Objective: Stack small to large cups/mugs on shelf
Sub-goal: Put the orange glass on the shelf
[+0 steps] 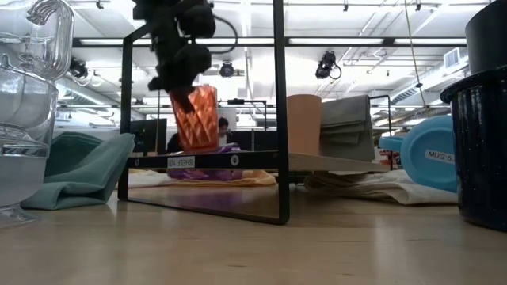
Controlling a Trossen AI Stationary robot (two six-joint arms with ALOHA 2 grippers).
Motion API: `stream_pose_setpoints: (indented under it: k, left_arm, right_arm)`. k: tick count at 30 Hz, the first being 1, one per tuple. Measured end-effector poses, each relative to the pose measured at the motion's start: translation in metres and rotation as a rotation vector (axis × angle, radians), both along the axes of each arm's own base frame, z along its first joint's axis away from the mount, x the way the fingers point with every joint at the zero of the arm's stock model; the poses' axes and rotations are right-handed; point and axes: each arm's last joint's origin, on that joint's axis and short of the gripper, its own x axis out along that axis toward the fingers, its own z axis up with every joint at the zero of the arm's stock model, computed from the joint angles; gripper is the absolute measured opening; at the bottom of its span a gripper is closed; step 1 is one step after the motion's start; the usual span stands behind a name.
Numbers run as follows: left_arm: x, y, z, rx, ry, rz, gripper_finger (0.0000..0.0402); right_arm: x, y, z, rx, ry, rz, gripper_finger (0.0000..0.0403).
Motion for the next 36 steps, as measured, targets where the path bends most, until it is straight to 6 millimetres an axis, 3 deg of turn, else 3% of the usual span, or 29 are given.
stream_pose_setpoints:
  k: [6,13,25,36]
  left_arm:
    - [0.003,-0.005,0.031,0.018,-0.027,-0.019,0.0012]
    - [0.023,-0.026,0.061,-0.020,-0.154,0.002,0.0012]
    - [0.073,-0.046,0.039,-0.090,-0.135,-0.039,0.0012]
    - [0.104,-0.032,0.028,-0.130,-0.094,0.048,0.0012]
  right_arm:
    - [0.000,0.000,-0.001,-0.002,0.008,0.001,0.0041]
    - [-0.001,0.000,-0.001,-0.015,0.017,0.008,0.0041]
    - [-0.001,0.000,-0.001,-0.022,0.017,0.011,0.0041]
    - [-0.001,0.000,-0.001,-0.022,0.018,0.011,0.0041]
